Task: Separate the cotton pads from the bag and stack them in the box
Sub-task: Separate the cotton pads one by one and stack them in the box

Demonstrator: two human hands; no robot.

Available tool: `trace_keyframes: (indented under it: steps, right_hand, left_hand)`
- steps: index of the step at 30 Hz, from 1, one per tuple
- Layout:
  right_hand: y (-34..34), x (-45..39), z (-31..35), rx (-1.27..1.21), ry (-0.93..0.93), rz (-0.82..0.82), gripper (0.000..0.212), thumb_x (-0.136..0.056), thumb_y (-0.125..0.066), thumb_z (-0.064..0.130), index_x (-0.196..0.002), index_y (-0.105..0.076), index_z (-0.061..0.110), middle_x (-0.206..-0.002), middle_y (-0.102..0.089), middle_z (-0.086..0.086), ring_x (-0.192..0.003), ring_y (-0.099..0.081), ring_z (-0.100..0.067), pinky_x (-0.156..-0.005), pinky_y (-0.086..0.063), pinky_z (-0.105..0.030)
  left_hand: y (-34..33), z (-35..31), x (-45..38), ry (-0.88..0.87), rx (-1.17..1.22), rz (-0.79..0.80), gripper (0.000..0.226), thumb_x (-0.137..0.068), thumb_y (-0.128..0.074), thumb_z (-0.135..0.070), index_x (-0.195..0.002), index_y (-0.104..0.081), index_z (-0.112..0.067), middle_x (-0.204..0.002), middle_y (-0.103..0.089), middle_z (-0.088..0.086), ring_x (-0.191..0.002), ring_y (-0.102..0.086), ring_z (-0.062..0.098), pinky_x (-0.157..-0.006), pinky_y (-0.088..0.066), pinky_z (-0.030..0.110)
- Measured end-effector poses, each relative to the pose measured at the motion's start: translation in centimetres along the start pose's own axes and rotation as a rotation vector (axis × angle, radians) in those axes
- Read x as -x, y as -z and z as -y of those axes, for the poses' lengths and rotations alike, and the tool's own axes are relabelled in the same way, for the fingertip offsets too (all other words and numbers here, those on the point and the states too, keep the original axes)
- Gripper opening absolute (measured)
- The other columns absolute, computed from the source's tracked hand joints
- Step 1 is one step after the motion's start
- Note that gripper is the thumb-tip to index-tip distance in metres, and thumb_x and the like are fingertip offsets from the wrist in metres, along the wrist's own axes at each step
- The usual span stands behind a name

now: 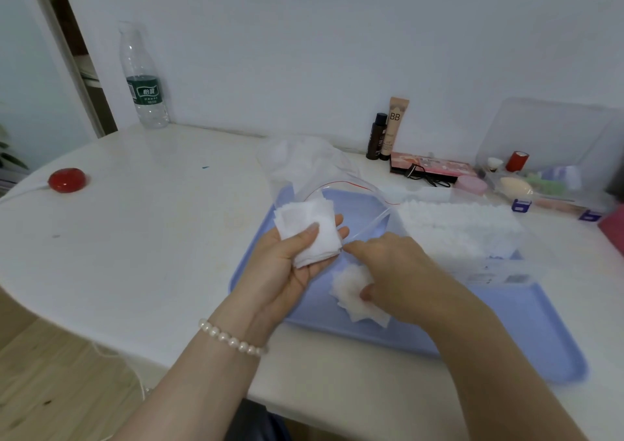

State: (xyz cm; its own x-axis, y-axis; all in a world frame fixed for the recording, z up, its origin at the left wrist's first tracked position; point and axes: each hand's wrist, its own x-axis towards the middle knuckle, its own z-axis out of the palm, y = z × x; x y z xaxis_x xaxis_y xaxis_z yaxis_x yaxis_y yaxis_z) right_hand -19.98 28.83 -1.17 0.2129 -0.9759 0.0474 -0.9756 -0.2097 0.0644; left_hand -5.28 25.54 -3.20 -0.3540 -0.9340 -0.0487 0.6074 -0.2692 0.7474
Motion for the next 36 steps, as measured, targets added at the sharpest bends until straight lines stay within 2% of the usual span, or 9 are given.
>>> trace_keyframes:
  steps: [7, 10, 13, 17, 21, 27, 29, 32, 36]
  right_hand:
    - [0.4, -0.1, 0.0, -0.213, -0.046, 0.048, 0.040, -0.084, -0.054, 0.009, -0.122, -0.052, 0.022, -0.085, -0.044, 0.009, -0.084, -0.047, -0.019, -0.069, -0.032, -0.022]
    - [1.0, -0.1, -0.1, -0.390, -0.024, 0.057, 0.011, -0.084, -0.061, 0.014, -0.090, -0.062, 0.023, -0.070, -0.040, 0.013, -0.070, -0.043, -0.010, -0.054, -0.029, -0.012]
    - [1.7, 0.0, -0.8, -0.667, -0.064, -0.049, 0.027, -0.080, -0.068, 0.014, -0.066, -0.050, 0.028, -0.061, -0.045, 0.014, -0.055, -0.043, 0.000, -0.052, -0.032, -0.010]
    - [2.6, 0.1, -1.8, -1.180, -0.135, -0.195, 0.022, -0.079, -0.067, 0.001, -0.072, -0.056, 0.019, -0.063, -0.060, 0.012, -0.056, -0.053, -0.003, -0.055, -0.041, -0.018]
    - [3.3, 0.4, -2.3, -1.441, -0.243, -0.333, 0.017, -0.080, -0.068, 0.000, -0.083, -0.058, 0.014, -0.073, -0.070, 0.000, -0.059, -0.066, -0.010, -0.049, -0.050, -0.020]
    - [3.3, 0.5, -3.5, -1.364, -0.344, -0.800, 0.021, -0.081, -0.068, 0.007, -0.075, -0.055, 0.023, -0.065, -0.061, 0.013, -0.054, -0.054, 0.003, -0.050, -0.045, -0.011]
    - [3.1, 0.6, -3.6, -1.305, -0.340, -0.933, 0.024, -0.081, -0.068, 0.006, -0.073, -0.054, 0.023, -0.053, -0.055, 0.022, -0.049, -0.047, 0.005, -0.049, -0.037, -0.005]
    - [2.2, 0.7, -2.7, -1.298, -0.322, -1.004, 0.026, -0.079, -0.070, 0.003, -0.068, -0.055, 0.021, -0.047, -0.052, 0.021, -0.046, -0.045, 0.004, -0.048, -0.035, -0.006]
    - [1.9, 0.7, -2.0, -1.349, -0.281, -0.993, 0.025, -0.077, -0.071, 0.001, -0.066, -0.054, 0.016, -0.039, -0.043, 0.014, -0.039, -0.035, 0.000, -0.044, -0.031, -0.009]
  left_hand:
    - [0.0, 0.0, 0.1, -0.003, 0.014, 0.022, 0.020, -0.091, -0.045, -0.001, -0.106, -0.059, -0.004, -0.104, -0.070, 0.018, -0.097, -0.068, 0.032, -0.081, -0.055, 0.037]
    - [0.0, -0.1, 0.1, -0.005, 0.016, 0.023, 0.023, -0.089, -0.047, -0.002, -0.110, -0.057, -0.003, -0.104, -0.071, 0.017, -0.098, -0.068, 0.032, -0.082, -0.055, 0.037]
    - [-0.2, -0.2, 0.1, -0.020, 0.038, 0.024, 0.033, -0.080, -0.052, -0.007, -0.112, -0.057, 0.001, -0.104, -0.070, 0.017, -0.095, -0.069, 0.031, -0.083, -0.055, 0.038]
    - [-0.5, -0.6, 0.3, -0.033, 0.091, 0.017, 0.043, -0.077, -0.052, -0.007, -0.119, -0.053, 0.005, -0.099, -0.071, 0.016, -0.088, -0.071, 0.027, -0.073, -0.059, 0.035]
    - [-0.7, -1.1, 0.1, -0.060, 0.121, 0.027, 0.052, -0.076, -0.053, -0.007, -0.127, -0.049, 0.002, -0.106, -0.070, 0.018, -0.091, -0.070, 0.029, -0.083, -0.053, 0.042]
    - [-2.5, -2.2, -0.6, -0.013, 0.003, 0.222, 0.043, -0.077, -0.058, -0.013, -0.118, -0.057, -0.003, -0.113, -0.068, 0.013, -0.110, -0.061, 0.037, -0.090, -0.048, 0.048]
    - [-2.8, -2.1, -1.1, 0.037, -0.035, 0.269, 0.046, -0.070, -0.073, -0.013, -0.114, -0.064, -0.002, -0.118, -0.066, 0.014, -0.114, -0.058, 0.036, -0.091, -0.047, 0.048]
    - [-2.3, -1.2, -1.6, 0.109, -0.079, 0.357, 0.065, -0.054, -0.090, -0.024, -0.110, -0.067, -0.001, -0.120, -0.063, 0.018, -0.117, -0.056, 0.037, -0.099, -0.039, 0.053]
    - [-0.9, -0.1, -1.5, 0.153, -0.137, 0.402, 0.057, -0.050, -0.092, -0.028, -0.099, -0.074, -0.005, -0.103, -0.069, 0.016, -0.098, -0.066, 0.029, -0.097, -0.041, 0.051]
